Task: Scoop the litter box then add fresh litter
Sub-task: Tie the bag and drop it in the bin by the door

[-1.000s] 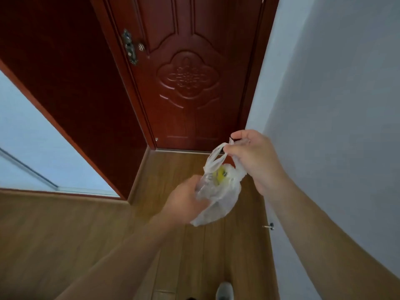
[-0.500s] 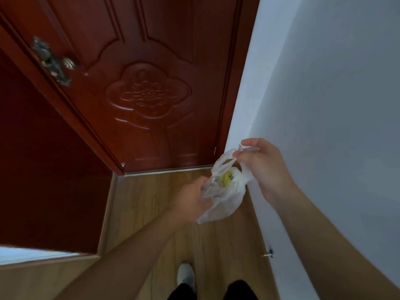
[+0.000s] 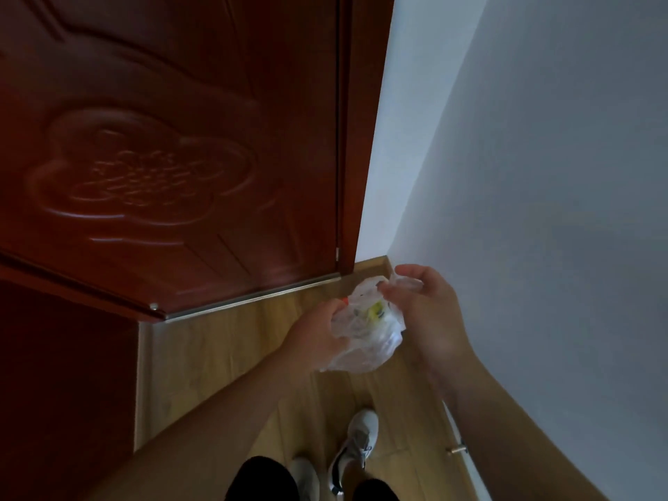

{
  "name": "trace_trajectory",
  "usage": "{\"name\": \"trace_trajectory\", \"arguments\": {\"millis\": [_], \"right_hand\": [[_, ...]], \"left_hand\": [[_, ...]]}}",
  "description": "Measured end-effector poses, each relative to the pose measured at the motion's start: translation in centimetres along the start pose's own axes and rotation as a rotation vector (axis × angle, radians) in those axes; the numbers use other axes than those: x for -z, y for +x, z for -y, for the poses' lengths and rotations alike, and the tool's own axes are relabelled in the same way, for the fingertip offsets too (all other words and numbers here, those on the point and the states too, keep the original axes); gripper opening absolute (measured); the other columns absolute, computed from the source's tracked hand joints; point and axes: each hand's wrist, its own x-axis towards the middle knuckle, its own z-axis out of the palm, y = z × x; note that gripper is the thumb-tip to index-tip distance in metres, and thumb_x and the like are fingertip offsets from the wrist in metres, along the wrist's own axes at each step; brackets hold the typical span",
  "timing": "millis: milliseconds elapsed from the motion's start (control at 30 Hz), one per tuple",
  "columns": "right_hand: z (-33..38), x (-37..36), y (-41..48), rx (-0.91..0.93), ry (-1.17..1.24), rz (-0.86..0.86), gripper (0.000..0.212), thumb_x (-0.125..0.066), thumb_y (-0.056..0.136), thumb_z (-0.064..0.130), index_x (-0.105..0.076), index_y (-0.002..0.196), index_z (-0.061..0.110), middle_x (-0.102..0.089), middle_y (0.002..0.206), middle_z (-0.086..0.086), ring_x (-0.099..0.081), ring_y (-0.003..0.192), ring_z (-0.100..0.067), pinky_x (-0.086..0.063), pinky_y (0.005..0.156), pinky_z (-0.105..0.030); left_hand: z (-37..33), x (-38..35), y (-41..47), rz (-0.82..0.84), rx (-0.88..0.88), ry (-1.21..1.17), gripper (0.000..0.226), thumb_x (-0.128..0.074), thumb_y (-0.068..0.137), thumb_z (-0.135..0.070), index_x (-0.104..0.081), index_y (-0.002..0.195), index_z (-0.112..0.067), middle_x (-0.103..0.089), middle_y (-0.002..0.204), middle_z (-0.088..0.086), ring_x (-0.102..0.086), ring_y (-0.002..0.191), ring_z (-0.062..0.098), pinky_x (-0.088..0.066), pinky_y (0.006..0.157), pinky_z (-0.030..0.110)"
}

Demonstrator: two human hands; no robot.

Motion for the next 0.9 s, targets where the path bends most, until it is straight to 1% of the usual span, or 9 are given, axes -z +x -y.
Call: {"name": "trace_trajectory", "arguments": {"millis": [67,167,267,367,533,633,733,833,900], "right_hand": [[-2.3,-0.9,3.5,-0.054,0.042,-0.016,0.024,-0.072,0.083,0.011,-0.065,0.105,0.018,-0.072,0.098,-0.003,-0.071,0.090,-0.020,-0.059,0.088,-0.043],[-6.7,-2.7,8.4,-0.126,0.065,-0.047,0.028,-0.074,0.083,0.015,-0.064,0.109,0.020,-0.072,0.102,-0.002,-0.071,0.094,-0.022,-0.059,0.087,-0.047],[-11.7,-4.3,13.0,-0.126,0.026,-0.104,0.031,-0.075,0.084,0.017,-0.063,0.112,0.016,-0.070,0.103,-0.003,-0.070,0.095,-0.022,-0.058,0.089,-0.048],[-16.7,-5.8,17.0,-0.123,0.028,-0.152,0.030,-0.074,0.085,0.019,-0.062,0.112,0.019,-0.070,0.102,0.001,-0.069,0.094,-0.019,-0.059,0.087,-0.045],[-24.4,-8.1,22.1,-0.234,0.120,-0.181,0.025,-0.075,0.084,0.019,-0.064,0.105,0.027,-0.070,0.102,0.002,-0.070,0.094,-0.019,-0.060,0.083,-0.041],[-27.6,-9.2,24.4,-0.257,0.106,-0.222,0.022,-0.074,0.085,0.019,-0.063,0.102,0.028,-0.069,0.097,0.007,-0.068,0.091,-0.015,-0.060,0.080,-0.036],[-30.1,-10.1,26.3,-0.275,0.090,-0.243,0.023,-0.073,0.086,0.018,-0.063,0.104,0.027,-0.068,0.095,0.008,-0.067,0.091,-0.012,-0.059,0.081,-0.034],[-32.4,-10.4,28.0,-0.293,0.064,-0.235,0.021,-0.072,0.086,0.021,-0.063,0.104,0.028,-0.070,0.096,0.008,-0.069,0.091,-0.013,-0.059,0.085,-0.041],[-33.5,-10.4,28.8,-0.311,0.013,-0.175,0.019,-0.069,0.090,0.028,-0.060,0.106,0.030,-0.070,0.104,0.009,-0.068,0.093,-0.012,-0.058,0.087,-0.041]], "left_hand": [[1.9,-1.2,3.4,0.012,0.018,-0.014,0.052,-0.071,0.070,-0.031,-0.055,0.119,-0.033,-0.063,0.113,-0.010,-0.060,0.101,0.011,-0.046,0.079,0.025],[5.2,-3.2,8.0,0.041,0.037,-0.023,0.053,-0.073,0.074,-0.028,-0.056,0.124,-0.029,-0.061,0.114,-0.010,-0.059,0.103,0.011,-0.047,0.083,0.026],[8.8,-5.8,12.4,0.063,0.059,-0.042,0.048,-0.073,0.072,-0.029,-0.058,0.118,-0.031,-0.060,0.109,-0.012,-0.059,0.100,0.009,-0.048,0.080,0.024],[12.5,-8.8,16.8,0.086,0.072,-0.061,0.048,-0.072,0.070,-0.034,-0.057,0.115,-0.035,-0.060,0.111,-0.012,-0.059,0.101,0.009,-0.048,0.078,0.024],[18.1,-13.9,22.2,0.094,0.096,-0.048,0.044,-0.072,0.081,-0.035,-0.057,0.123,-0.029,-0.060,0.119,-0.009,-0.058,0.109,0.010,-0.047,0.086,0.023],[20.7,-16.6,24.1,0.137,0.133,-0.034,0.053,-0.069,0.086,-0.038,-0.054,0.134,-0.023,-0.058,0.130,-0.003,-0.056,0.119,0.014,-0.044,0.092,0.023],[22.0,-18.5,25.7,0.178,0.152,-0.042,0.060,-0.068,0.088,-0.039,-0.048,0.141,-0.020,-0.053,0.139,0.000,-0.052,0.125,0.016,-0.037,0.090,0.020],[22.8,-19.9,27.2,0.182,0.150,-0.020,0.052,-0.066,0.086,-0.048,-0.054,0.130,-0.024,-0.060,0.126,-0.001,-0.058,0.112,0.014,-0.043,0.086,0.023],[22.9,-20.2,28.0,0.198,0.158,-0.018,0.053,-0.063,0.080,-0.055,-0.053,0.126,-0.031,-0.064,0.119,-0.005,-0.062,0.106,0.013,-0.051,0.086,0.031]]}}
